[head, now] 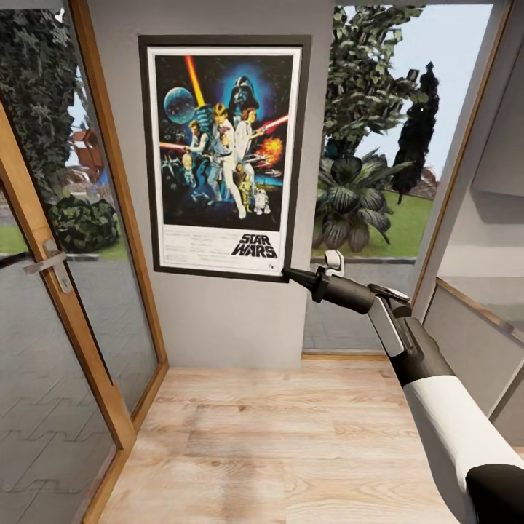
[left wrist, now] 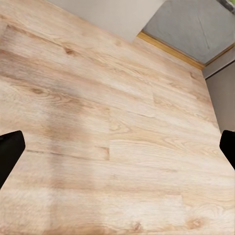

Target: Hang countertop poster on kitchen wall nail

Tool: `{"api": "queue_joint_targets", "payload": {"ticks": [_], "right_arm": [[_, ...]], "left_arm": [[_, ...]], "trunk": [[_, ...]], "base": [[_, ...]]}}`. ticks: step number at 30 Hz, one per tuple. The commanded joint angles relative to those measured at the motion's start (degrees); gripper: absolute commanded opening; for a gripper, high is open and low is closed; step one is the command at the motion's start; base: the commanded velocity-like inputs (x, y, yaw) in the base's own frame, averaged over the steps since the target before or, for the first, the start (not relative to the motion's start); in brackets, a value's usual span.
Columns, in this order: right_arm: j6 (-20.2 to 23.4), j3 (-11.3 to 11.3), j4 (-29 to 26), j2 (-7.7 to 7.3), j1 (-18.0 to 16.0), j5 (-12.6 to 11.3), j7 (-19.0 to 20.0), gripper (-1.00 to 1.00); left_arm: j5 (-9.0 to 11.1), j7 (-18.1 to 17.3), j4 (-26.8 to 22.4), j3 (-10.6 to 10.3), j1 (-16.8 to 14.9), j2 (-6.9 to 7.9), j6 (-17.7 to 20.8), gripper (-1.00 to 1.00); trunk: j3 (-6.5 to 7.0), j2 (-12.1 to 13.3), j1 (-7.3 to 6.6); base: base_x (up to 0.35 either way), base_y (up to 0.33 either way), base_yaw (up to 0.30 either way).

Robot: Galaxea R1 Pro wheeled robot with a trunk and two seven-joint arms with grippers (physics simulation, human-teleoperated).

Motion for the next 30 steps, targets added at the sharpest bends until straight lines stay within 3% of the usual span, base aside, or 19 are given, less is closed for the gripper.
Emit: {"api": "queue_joint_targets", "payload": {"ticks": [1, 9, 30], "right_arm": [[0.6, 0.1, 0.0, -0.1, 0.0, -0.4, 0.0, -1.0], [0.6, 0.1, 0.0, -0.41, 0.0, 1.6, 0.0, -1.0], [0.6, 0.1, -0.4, -0.51, 0.0, 2.8, 0.1, -1.0]], "left_arm": [[0.4, -0.1, 0.0, -0.5, 0.0, 0.01, -0.2, 1.0], [0.4, -0.1, 0.0, -0.5, 0.0, 0.02, -0.2, 1.0], [0.4, -0.1, 0.0, -0.5, 0.0, 0.02, -0.3, 1.0]], "trunk": [[-0.06, -0.1, 0.03], [-0.06, -0.1, 0.03], [-0.06, -0.1, 0.03]], "base": [[0.0, 0.0, 0.0], [0.0, 0.0, 0.0], [0.0, 0.0, 0.0]]}}
